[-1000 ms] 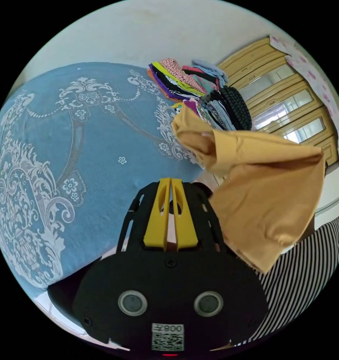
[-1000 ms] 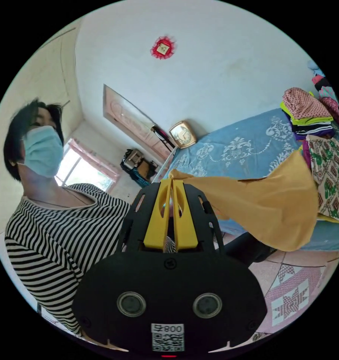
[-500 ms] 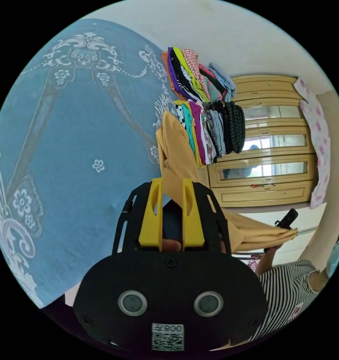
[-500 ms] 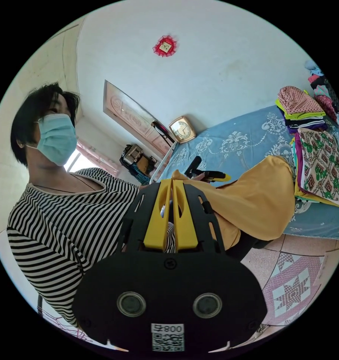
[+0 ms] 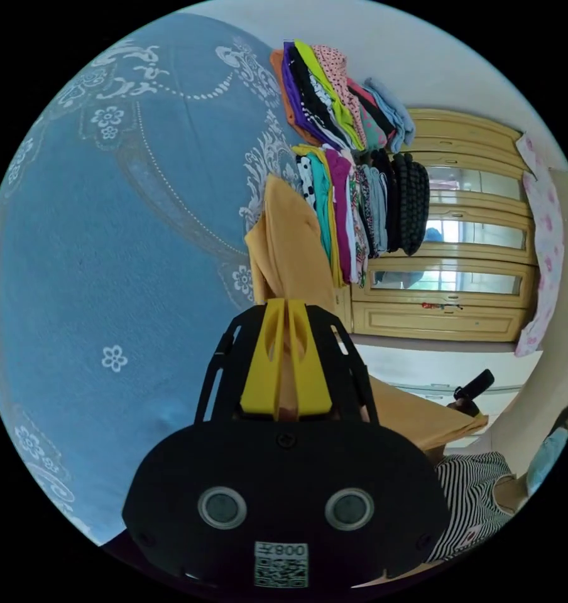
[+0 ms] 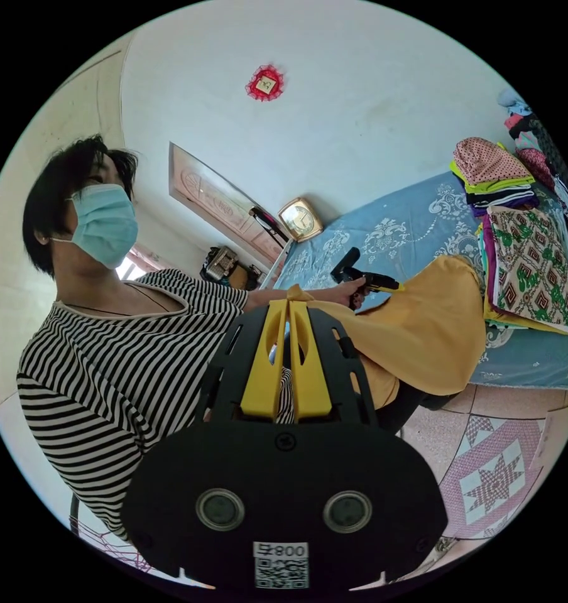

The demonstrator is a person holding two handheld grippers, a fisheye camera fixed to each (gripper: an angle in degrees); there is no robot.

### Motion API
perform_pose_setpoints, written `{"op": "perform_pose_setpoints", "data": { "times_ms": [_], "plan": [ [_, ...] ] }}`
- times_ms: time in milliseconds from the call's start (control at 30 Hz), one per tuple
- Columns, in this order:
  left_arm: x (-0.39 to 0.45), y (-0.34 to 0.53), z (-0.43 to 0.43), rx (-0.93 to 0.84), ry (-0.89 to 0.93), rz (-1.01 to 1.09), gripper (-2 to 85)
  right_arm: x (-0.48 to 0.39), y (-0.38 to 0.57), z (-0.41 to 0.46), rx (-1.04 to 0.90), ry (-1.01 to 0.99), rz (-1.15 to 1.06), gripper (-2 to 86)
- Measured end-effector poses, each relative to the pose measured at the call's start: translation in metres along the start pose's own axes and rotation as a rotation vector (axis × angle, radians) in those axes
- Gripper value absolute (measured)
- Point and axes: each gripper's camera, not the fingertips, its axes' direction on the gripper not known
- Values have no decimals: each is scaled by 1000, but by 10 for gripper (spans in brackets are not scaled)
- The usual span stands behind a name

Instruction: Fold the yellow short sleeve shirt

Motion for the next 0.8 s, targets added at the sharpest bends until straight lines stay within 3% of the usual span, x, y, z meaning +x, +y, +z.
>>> {"op": "perform_pose_setpoints", "data": {
  "times_ms": [133,367,800],
  "plan": [
    [46,12,-66,142,208,11,6,-7,-3,-7,13,0,-21,2],
    [154,86,-238,468,407,130,4,-41,-14,-23,71,16,-129,2],
    [416,273,-471,931,425,513,4,-136,-42,-42,193,103,-436,2]
  ]
}}
